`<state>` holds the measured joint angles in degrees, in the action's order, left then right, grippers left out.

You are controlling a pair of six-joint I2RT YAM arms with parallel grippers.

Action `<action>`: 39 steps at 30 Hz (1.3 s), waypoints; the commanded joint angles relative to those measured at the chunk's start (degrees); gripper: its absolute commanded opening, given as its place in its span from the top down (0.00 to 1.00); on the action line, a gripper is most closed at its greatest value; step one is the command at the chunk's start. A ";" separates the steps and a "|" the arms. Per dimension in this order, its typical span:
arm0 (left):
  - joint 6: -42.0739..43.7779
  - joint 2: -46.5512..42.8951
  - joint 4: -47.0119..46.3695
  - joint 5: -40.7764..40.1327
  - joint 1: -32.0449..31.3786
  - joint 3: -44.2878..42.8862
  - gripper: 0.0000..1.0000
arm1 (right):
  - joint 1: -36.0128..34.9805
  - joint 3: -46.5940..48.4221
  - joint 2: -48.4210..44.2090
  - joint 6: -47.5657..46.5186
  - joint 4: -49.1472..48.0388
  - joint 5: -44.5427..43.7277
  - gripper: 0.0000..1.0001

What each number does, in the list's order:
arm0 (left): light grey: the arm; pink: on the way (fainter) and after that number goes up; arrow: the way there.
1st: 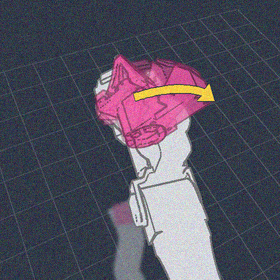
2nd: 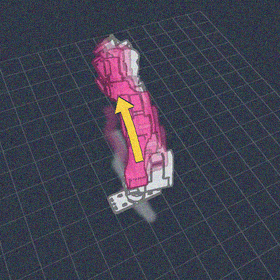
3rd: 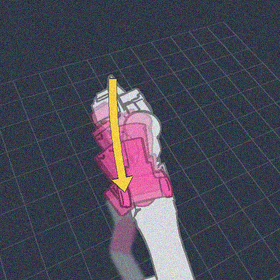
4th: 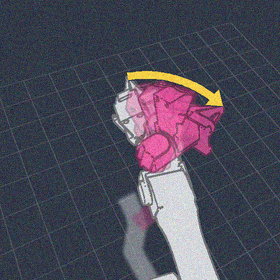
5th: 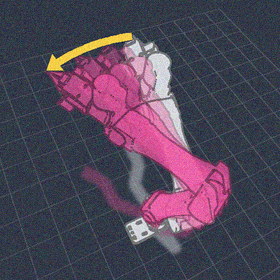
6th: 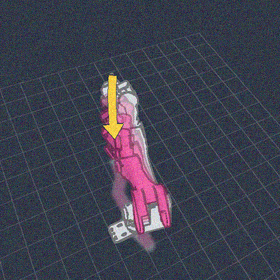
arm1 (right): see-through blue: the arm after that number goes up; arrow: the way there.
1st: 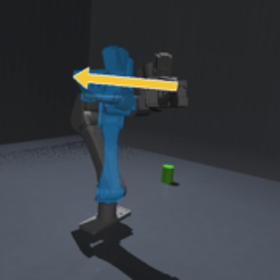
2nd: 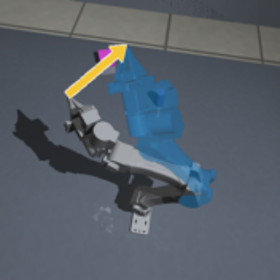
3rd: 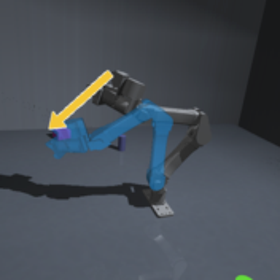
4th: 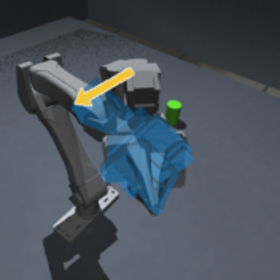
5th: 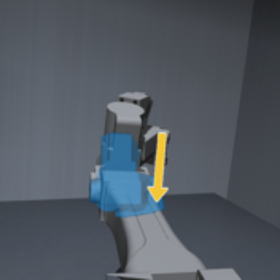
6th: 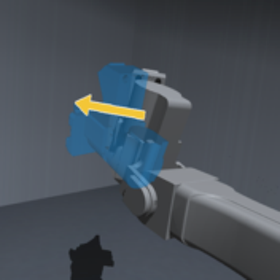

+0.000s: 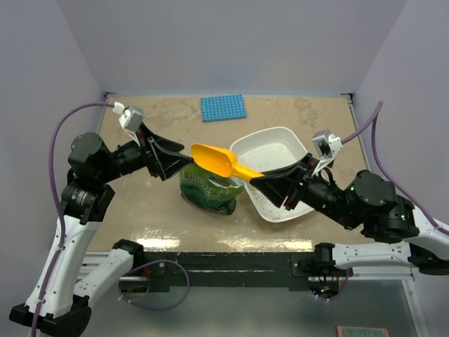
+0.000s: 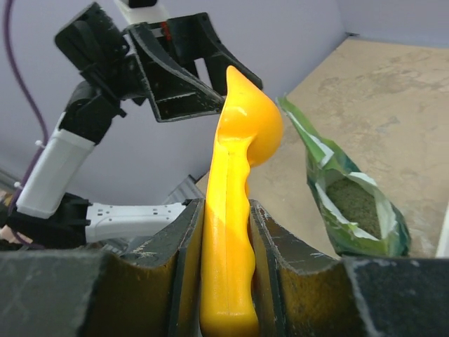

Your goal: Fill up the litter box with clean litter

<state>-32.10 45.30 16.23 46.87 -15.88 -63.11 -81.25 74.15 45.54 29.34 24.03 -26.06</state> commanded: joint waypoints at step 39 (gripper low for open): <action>63.56 23.52 33.60 -22.17 -13.39 -16.87 0.13 | 0.13 8.20 -3.35 6.78 30.63 -3.64 1.00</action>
<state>29.67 68.71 48.84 26.85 -28.67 -77.49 -81.19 81.93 43.07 35.86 56.21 -28.88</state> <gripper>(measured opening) 0.911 0.309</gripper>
